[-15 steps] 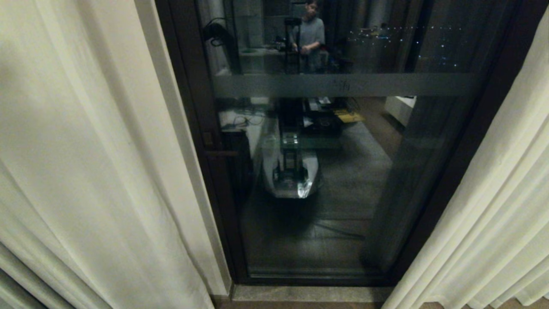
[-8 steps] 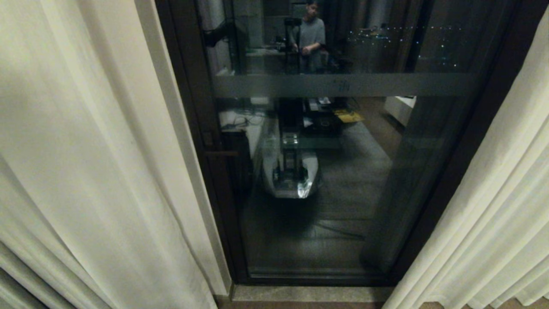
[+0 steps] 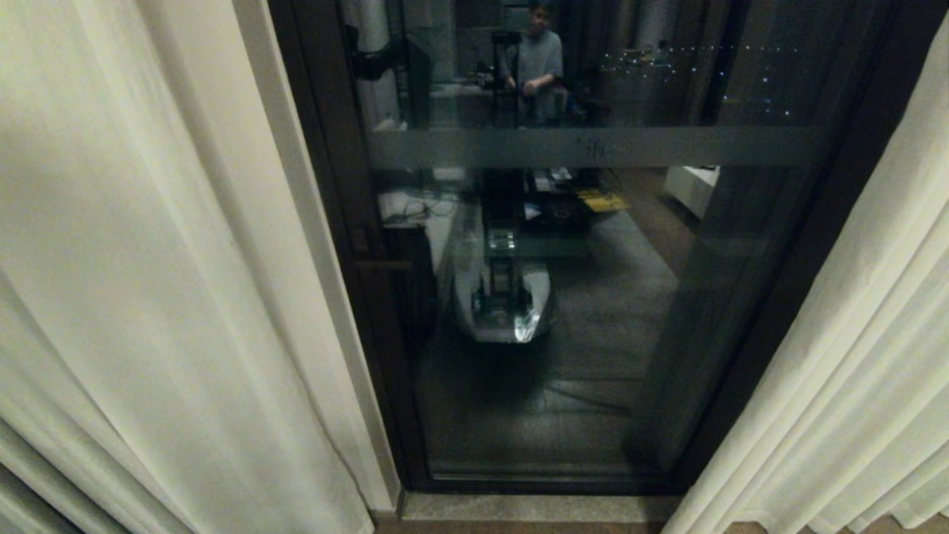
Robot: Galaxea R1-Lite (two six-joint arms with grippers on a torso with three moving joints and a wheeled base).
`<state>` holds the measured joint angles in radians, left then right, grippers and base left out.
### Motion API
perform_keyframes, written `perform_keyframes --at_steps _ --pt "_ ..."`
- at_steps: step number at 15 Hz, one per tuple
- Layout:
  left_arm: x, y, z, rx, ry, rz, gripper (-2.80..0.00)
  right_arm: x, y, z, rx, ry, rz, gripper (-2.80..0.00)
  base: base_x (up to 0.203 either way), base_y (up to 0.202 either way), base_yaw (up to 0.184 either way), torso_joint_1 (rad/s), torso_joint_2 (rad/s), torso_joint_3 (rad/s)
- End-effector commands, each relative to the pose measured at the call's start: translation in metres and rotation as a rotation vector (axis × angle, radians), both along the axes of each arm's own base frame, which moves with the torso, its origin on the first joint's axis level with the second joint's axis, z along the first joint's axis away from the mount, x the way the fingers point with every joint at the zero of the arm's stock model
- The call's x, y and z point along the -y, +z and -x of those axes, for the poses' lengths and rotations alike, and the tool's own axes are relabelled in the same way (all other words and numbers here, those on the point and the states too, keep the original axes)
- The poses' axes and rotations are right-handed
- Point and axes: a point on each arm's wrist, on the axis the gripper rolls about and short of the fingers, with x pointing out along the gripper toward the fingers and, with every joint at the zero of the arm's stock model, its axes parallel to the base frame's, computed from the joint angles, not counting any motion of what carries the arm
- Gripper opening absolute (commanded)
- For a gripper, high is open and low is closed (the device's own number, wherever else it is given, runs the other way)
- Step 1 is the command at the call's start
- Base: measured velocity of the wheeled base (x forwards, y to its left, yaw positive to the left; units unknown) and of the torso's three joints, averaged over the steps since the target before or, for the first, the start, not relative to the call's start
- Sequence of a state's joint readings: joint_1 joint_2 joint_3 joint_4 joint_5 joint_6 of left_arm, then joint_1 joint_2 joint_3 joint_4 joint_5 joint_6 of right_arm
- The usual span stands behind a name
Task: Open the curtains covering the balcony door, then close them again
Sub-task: Pull the inner curtains open on both sides
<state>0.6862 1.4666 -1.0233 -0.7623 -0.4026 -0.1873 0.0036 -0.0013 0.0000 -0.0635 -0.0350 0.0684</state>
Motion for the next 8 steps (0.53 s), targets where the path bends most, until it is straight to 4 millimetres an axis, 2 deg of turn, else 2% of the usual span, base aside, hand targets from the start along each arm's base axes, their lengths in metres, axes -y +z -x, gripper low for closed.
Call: perform_keyframes --at_steps 1,6,8 --pt "0.007 -0.001 0.002 0.001 -0.021 0.0 -2.8 0.0 0.0 0.0 0.0 0.001 -0.001 -2.8 0.0 0.0 0.0 0.0 0.0 0.0" --pt "0.032 0.002 -0.002 0.01 -0.105 -0.027 -2.8 0.0 0.0 0.0 0.0 0.001 -0.001 -2.8 0.0 0.0 0.0 0.0 0.0 0.0" --pt "0.05 -0.006 0.006 -0.01 -0.152 -0.013 -2.8 0.0 0.0 0.0 0.0 0.001 -0.001 -2.8 0.0 0.0 0.0 0.0 0.0 0.0"
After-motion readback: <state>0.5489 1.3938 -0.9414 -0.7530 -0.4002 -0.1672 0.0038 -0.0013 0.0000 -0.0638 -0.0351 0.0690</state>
